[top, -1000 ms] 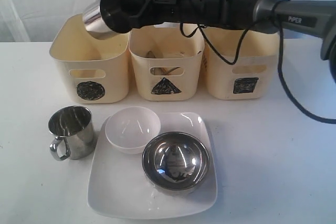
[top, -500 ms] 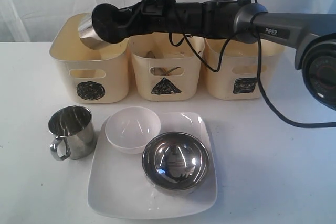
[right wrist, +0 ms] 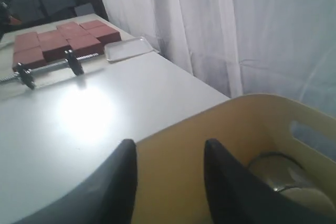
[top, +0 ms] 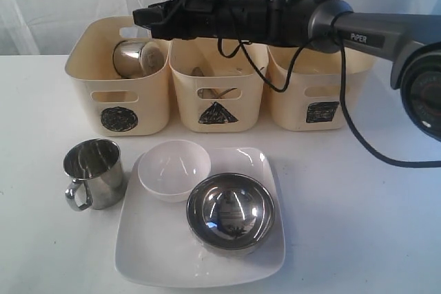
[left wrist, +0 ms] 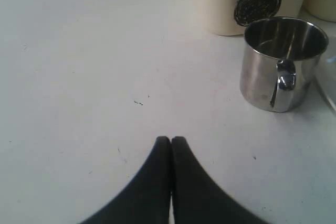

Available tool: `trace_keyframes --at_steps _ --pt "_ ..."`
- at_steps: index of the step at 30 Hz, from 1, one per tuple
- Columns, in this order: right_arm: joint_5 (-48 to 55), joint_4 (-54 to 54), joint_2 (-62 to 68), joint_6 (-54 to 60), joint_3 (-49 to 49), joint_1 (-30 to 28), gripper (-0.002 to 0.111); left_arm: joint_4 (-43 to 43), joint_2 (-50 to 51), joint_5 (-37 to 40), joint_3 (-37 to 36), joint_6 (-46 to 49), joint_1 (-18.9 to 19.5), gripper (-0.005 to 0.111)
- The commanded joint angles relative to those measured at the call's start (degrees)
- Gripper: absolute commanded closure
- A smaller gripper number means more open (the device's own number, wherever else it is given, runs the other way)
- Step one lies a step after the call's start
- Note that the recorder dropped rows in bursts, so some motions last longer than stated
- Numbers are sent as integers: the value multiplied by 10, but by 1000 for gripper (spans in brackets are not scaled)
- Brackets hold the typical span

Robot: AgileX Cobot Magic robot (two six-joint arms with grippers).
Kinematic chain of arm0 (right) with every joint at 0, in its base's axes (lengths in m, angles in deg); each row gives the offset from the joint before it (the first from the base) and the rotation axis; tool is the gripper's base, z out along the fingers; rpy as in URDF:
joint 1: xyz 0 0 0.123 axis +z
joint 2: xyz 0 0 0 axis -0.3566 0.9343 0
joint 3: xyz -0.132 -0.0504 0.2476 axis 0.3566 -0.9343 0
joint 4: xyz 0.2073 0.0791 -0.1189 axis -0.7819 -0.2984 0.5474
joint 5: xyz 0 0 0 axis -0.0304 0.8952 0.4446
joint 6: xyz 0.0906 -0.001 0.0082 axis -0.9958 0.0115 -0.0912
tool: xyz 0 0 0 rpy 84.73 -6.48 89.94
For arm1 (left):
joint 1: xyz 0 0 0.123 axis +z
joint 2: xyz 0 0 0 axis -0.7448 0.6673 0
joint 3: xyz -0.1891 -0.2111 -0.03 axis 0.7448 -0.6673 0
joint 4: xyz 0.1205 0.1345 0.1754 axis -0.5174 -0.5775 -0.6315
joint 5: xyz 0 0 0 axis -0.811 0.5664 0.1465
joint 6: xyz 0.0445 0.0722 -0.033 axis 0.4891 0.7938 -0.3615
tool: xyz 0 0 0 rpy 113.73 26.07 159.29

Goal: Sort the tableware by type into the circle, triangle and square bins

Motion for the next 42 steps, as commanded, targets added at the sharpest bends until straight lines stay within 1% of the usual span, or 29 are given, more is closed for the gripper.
trace_keyframes --at_steps 1,4,7,11,15,22,24,31,37,41,42 --pt "50 71 -42 -111 2 -23 77 2 -2 -2 -2 -2 1 107" --pt "134 168 -62 -196 2 -47 86 2 -2 -2 -2 -2 1 107" --pt "248 245 -81 -248 1 -67 108 2 -2 -2 -2 -2 1 107" --pt "253 341 -120 -312 -9 -77 108 2 -2 -2 -2 -2 1 107" --pt "253 424 -170 -321 -33 -77 108 2 -2 -2 -2 -2 1 107" --pt "253 598 -233 -437 -75 -80 108 2 -2 -2 -2 -2 1 107" --pt "253 616 -254 -446 -108 -80 108 2 -2 -2 -2 -2 1 107" --pt "253 620 -319 -443 -260 -80 108 2 -2 -2 -2 -2 1 107" --pt "241 620 -340 -459 -392 -80 108 2 -2 -2 -2 -2 1 107" --pt "228 620 -340 -483 -442 -80 108 2 -2 -2 -2 -2 1 107" --pt "232 620 -340 -483 -451 -80 105 2 -2 -2 -2 -2 1 107"
